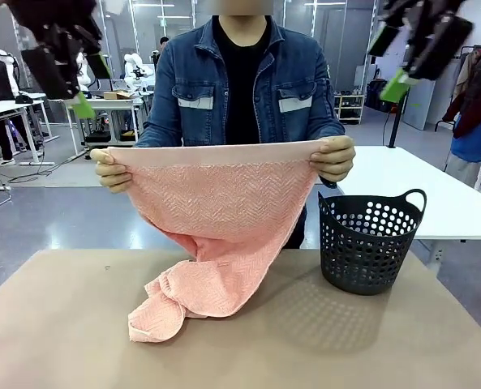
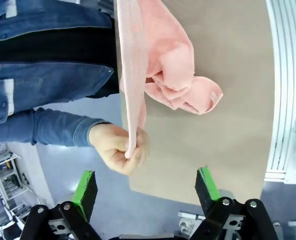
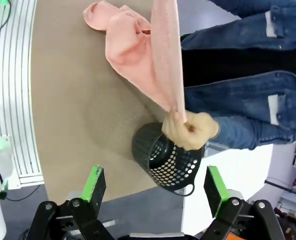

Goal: Fold the towel.
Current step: Grab the top end of the 100 cm Hotel Towel extended by the human.

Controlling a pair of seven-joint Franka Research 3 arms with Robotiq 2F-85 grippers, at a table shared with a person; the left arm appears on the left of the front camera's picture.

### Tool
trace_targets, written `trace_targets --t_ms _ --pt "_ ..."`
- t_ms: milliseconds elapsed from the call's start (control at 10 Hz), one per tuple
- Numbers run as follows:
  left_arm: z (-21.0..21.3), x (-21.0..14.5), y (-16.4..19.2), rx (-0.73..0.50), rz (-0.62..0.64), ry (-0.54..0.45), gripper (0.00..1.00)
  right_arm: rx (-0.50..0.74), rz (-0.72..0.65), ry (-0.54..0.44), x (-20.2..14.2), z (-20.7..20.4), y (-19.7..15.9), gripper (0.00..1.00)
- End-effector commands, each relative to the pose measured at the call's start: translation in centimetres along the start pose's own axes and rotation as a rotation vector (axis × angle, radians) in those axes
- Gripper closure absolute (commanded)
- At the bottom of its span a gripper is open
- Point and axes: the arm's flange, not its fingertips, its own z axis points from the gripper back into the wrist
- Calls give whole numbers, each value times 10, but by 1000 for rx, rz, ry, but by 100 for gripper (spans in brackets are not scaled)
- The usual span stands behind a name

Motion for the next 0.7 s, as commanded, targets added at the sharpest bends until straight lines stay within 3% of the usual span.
trace_targets --t_ms 0,600 --pt "-3 19 11 -55 25 36 0 5 50 42 25 -12 -21 0" --pt "-56 29 20 -104 24 56 0 158 108 40 71 -97 -59 0"
